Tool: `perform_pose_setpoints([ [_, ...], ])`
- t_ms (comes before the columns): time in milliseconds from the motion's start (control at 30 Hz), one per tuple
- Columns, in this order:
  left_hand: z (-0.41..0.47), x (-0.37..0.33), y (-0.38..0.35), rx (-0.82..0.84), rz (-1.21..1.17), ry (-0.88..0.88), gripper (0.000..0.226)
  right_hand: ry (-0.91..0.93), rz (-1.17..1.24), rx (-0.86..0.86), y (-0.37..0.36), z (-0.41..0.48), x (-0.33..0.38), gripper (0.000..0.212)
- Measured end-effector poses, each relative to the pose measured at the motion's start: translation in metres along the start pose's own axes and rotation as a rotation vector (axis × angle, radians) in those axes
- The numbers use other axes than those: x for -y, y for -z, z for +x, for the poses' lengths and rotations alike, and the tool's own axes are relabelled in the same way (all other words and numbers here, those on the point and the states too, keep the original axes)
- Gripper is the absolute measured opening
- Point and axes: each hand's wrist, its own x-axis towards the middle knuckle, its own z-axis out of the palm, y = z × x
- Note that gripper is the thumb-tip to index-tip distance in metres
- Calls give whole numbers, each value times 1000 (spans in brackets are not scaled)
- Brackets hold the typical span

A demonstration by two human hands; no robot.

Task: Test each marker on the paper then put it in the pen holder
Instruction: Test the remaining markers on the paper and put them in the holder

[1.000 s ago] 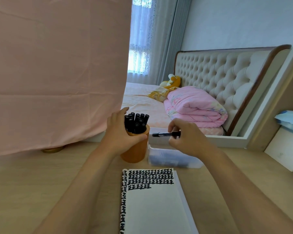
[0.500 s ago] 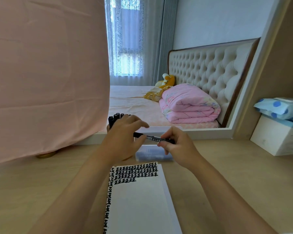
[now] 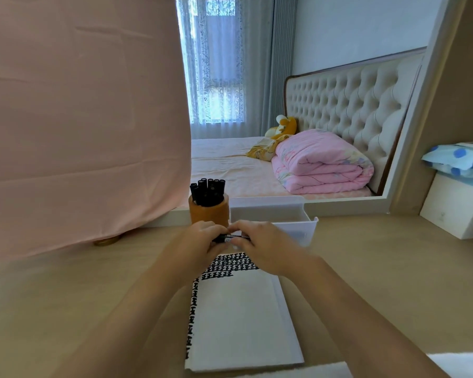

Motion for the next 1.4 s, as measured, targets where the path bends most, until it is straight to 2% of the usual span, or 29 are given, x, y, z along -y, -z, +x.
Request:
perform_pose_setpoints([
  [133,-27,-1,3,6,-67,100,19,-41,-34,143,-10,-1,5,29],
  [200,-35,5,5,10,-35,70,13,-57,-27,185,-18,-1,9,33],
  [333,-45,14,10,9,15,32,17,-8,-134,180,-28,0,15,33],
  [433,-50,14,10,15,-33,60,19,93,-274,97,-32,-2,16,35],
  [533,-48,16,8,82,-120,129,20,178,-272,-16,-36,-3,13,37],
  [700,-44,18,15,190,-304,196,34,328,-331,-145,-37,-2,10,27],
  [767,-44,21,16,187,-270,182,31,284,-321,-120,-38,-2,12,30],
  [833,-45,25,13,158,-188,144,26,150,-249,-15,-41,-2,13,35],
  [933,-48,28,10,114,-53,88,22,-38,31,111,-44,0,12,35],
  [1000,-48,28,8,101,-44,117,24,8,-15,70,-43,0,10,34],
  [1100,-48,27,7,137,-118,183,24,194,-209,-86,-39,-2,9,30],
  [1167,-50,30,9,171,-169,229,22,268,-268,-121,-37,-3,7,26],
  [1300,-59,52,14,52,-131,246,13,145,-206,-141,-30,-4,-2,27],
  [1400,-65,66,8,1,-80,334,21,81,-154,-107,-32,-4,-4,29],
])
